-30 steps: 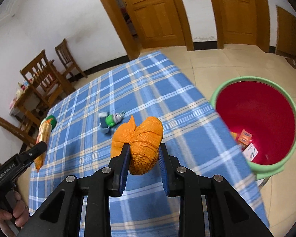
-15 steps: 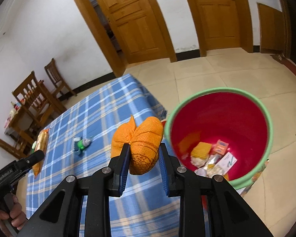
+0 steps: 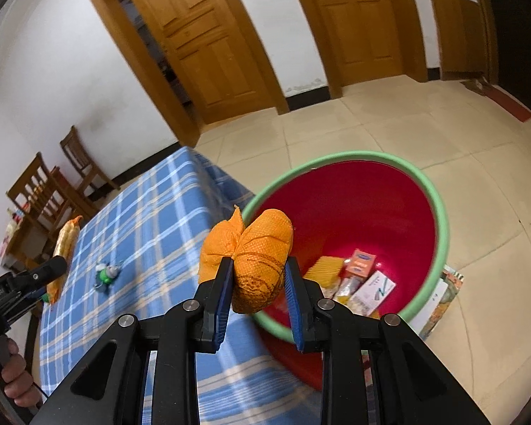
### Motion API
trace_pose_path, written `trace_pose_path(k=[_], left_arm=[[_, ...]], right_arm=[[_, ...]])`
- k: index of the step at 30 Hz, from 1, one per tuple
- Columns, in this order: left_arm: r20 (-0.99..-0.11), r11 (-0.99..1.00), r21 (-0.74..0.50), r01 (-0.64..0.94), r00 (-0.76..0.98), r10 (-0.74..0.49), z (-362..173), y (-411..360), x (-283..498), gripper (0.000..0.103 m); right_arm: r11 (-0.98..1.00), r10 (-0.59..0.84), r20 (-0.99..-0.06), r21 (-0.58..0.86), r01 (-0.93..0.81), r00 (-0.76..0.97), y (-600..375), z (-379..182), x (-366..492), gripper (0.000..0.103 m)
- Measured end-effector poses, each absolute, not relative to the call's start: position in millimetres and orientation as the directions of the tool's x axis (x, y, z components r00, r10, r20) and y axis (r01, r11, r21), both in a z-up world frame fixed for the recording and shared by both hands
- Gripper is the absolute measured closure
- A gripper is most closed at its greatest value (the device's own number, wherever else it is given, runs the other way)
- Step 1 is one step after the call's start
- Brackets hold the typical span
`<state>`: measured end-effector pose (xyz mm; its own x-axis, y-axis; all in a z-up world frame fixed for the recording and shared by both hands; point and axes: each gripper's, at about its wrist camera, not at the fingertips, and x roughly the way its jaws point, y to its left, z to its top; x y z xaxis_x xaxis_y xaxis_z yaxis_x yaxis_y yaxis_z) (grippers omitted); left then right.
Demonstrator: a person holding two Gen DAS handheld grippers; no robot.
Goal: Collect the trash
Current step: 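Carry the mesh bag and snack bag over the red bucket with both tools, then open the right tool to drop the mesh bag while the left tool drops the snack bag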
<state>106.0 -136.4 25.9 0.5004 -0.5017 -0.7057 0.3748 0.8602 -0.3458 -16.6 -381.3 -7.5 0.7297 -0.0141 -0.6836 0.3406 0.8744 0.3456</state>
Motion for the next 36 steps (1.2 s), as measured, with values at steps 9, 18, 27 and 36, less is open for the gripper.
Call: trace_pose_path(k=[9, 18, 27, 36], left_arm=[[-0.732, 0.84, -0.321, 0.437, 0.448, -0.513, 17, -178, 108, 0.063], [-0.752, 0.808, -0.304, 0.505, 0.394, -0.529, 10, -220, 103, 0.063], [-0.772, 0.782, -0.308, 0.542, 0.338, -0.539, -4, -250, 103, 0.063], [-0.786, 0.75, -0.305, 0.587, 0.289, -0.547, -16, -278, 98, 0.063]], right_arm=[[0.84, -0.057, -0.708, 0.348, 0.417, 0.704, -413, -28, -17, 0.074], [0.81, -0.052, -0.726, 0.371, 0.454, 0.686, -432, -42, -19, 0.07], [0.788, -0.07, -0.74, 0.371, 0.492, 0.669, -443, -45, -27, 0.059], [0.764, -0.084, -0.73, 0.39, 0.514, 0.679, -456, -42, -39, 0.058]])
